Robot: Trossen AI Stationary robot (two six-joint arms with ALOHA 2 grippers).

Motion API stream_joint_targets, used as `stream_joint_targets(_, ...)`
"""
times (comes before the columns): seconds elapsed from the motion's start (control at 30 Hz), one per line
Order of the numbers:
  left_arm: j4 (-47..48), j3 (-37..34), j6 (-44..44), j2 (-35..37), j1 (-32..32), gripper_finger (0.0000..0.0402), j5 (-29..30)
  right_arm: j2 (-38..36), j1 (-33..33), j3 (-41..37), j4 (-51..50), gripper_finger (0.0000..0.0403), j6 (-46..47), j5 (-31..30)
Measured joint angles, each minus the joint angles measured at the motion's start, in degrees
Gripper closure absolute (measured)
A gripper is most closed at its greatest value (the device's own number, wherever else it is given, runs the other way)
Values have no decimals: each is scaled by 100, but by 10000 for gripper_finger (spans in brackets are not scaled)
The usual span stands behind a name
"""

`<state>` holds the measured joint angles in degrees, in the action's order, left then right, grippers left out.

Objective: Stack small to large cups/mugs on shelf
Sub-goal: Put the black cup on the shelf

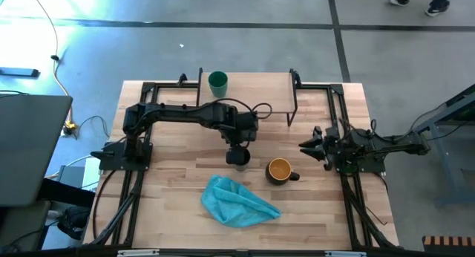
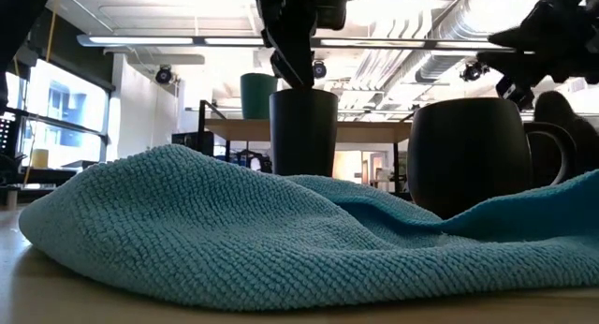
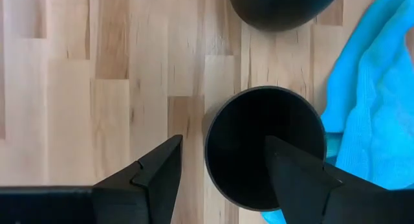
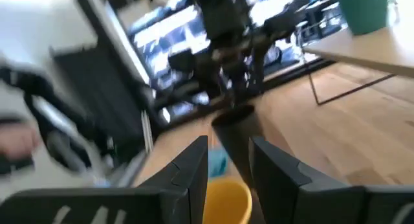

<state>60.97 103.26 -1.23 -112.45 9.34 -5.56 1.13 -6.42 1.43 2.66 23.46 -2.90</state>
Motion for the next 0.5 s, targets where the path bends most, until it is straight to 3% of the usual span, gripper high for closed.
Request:
stream_joint_targets(0.27,17,1,4,3,0,197,0,0,0,0,-285,299,-1267,48)
stream_joint_targets(0.5,83,1,11,3,0,197,22,0,0,0,-350,299,-1346,37)
